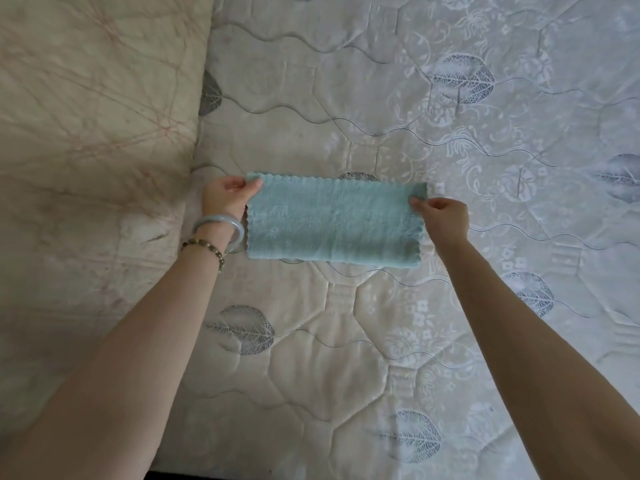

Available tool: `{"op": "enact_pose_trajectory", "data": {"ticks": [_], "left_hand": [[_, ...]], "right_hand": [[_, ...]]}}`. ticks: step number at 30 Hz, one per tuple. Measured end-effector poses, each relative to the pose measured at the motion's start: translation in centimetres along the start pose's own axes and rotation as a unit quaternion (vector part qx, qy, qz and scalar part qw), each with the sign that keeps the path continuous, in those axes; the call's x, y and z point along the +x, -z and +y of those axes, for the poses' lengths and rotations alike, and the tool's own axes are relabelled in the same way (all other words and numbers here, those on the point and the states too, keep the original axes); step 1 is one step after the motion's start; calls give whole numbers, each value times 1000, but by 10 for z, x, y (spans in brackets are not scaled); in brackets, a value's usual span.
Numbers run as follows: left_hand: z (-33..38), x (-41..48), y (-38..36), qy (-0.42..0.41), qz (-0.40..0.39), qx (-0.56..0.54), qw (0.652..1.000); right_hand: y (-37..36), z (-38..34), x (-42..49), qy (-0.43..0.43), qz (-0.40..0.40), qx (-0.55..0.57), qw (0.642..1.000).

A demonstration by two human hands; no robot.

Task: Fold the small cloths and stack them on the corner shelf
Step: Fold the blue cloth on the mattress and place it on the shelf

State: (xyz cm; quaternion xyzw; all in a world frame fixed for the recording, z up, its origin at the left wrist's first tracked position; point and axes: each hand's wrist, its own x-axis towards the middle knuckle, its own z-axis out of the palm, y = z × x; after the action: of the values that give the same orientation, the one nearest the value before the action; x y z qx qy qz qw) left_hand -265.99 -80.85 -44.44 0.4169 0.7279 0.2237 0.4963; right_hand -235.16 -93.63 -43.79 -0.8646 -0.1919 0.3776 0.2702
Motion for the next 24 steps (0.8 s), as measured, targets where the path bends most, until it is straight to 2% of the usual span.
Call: {"op": "enact_pose_trajectory", "data": {"ticks": [3,5,7,8,10,11,13,15,17,24], "left_hand": [[-1,7,-8,-17,15,55,998],[-6,4,-11,-110,69,156,979],[-8,-6,-15,-261,78,286,919],[-11,-12,-19,-333,53,344,877],[-20,-27,-30,-446,-35,445,776],[-28,-33,-35,-476,-74,485,730],[-44,-39,-41,-490,-115,540,675],[-51,-38,-44,-489,-128,564,653],[-47,-37,-42,-485,-133,568,651],[-46,-33,-14,-440,-166,606,641]], "right_hand": [[-4,-3,3,24,22,-38,999],[-10,-2,-3,70,72,-77,992],[-23,3,-10,203,130,-182,953],[-32,7,-15,286,127,-250,916],[-50,17,-26,419,62,-357,832],[-58,26,-28,454,29,-390,801],[-66,40,-29,467,1,-437,769],[-68,43,-28,449,-14,-469,761],[-66,37,-28,430,-36,-480,763],[-44,41,-33,357,-105,-453,810]]}}
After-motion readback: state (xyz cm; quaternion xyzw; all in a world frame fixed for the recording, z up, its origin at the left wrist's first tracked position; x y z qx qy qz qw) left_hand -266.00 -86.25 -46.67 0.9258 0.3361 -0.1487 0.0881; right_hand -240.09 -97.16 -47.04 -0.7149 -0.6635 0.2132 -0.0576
